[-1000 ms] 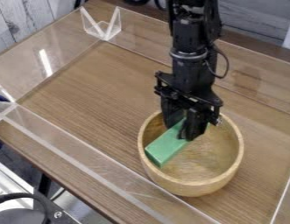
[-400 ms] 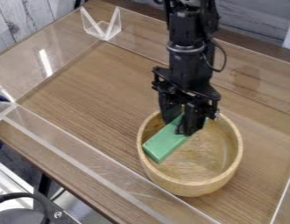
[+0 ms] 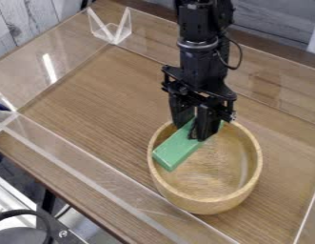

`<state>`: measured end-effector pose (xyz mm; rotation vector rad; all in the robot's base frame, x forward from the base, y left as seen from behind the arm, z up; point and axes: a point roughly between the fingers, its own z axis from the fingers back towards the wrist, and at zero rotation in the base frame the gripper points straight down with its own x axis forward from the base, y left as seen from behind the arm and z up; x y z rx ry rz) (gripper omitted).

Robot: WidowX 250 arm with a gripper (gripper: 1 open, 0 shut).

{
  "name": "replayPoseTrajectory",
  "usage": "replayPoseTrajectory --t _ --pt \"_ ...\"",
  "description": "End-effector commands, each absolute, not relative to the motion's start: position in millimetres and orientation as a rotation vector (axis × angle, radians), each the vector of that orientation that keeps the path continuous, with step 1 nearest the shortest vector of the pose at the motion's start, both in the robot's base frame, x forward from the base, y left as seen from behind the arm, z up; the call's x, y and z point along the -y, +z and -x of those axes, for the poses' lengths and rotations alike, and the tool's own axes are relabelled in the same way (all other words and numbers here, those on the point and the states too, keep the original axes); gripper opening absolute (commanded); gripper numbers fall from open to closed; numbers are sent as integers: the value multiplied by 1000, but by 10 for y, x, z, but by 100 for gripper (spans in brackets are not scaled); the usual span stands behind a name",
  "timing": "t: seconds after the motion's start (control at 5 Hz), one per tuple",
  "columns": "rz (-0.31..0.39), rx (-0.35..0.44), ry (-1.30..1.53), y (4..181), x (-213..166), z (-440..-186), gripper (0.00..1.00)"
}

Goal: Remove the green block from inside the brown bowl and put it on the table

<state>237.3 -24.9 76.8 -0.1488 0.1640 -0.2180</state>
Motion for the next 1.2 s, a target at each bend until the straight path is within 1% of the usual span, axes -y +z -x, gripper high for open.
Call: replayPoseTrajectory --t 0.0,0.2,0.4,0.6,0.8,1.0 --pt "136 -69 -208 1007 204 -2527 0" --pt "128 -42 -183 1110 141 -2615 0" --pt "114 -24 -142 1170 19 -2741 0" --pt "99 -27 -102 1115 -177 -2864 0" --pt "88 -34 -88 1059 -332 -2871 0" --pt "85 -40 -92 1026 -324 -2855 0"
